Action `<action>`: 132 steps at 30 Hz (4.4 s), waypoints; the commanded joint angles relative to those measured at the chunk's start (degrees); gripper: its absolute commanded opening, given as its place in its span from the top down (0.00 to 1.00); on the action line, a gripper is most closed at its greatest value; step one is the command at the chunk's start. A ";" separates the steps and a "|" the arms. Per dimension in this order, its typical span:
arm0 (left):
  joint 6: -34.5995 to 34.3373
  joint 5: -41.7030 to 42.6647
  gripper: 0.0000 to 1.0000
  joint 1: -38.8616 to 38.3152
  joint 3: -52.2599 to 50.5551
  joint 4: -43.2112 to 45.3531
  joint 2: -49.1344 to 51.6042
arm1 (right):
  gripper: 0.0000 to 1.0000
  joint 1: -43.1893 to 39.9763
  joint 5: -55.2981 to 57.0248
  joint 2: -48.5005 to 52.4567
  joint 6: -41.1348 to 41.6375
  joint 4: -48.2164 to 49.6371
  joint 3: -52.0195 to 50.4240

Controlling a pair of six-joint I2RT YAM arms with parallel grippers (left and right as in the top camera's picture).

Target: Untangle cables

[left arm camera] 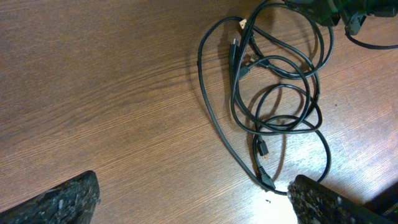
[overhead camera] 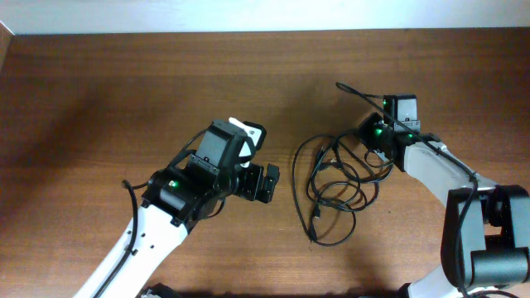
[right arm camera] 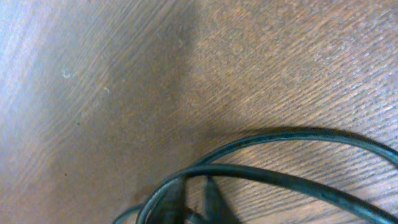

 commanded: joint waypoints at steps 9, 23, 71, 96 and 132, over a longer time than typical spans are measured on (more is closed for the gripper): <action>-0.33 -0.66 0.01 -0.02 0.85 -0.07 -0.72 | 0.96 0.26 1.01 0.50 5.20 -1.33 0.09; -0.33 -0.66 0.01 -0.02 0.85 -0.07 -0.72 | 0.38 0.26 4.59 0.52 24.81 -5.38 0.09; -0.33 -0.66 0.01 0.00 0.85 -0.07 -0.72 | 0.96 0.26 4.66 2.03 17.51 6.69 0.59; -0.33 -0.66 0.01 -0.02 0.85 -0.07 -0.72 | 0.45 6.40 -6.47 -0.90 9.16 0.04 0.57; -0.33 -0.66 0.01 -0.02 0.85 -0.07 -0.72 | 0.87 11.13 -0.44 4.15 9.18 -0.28 0.57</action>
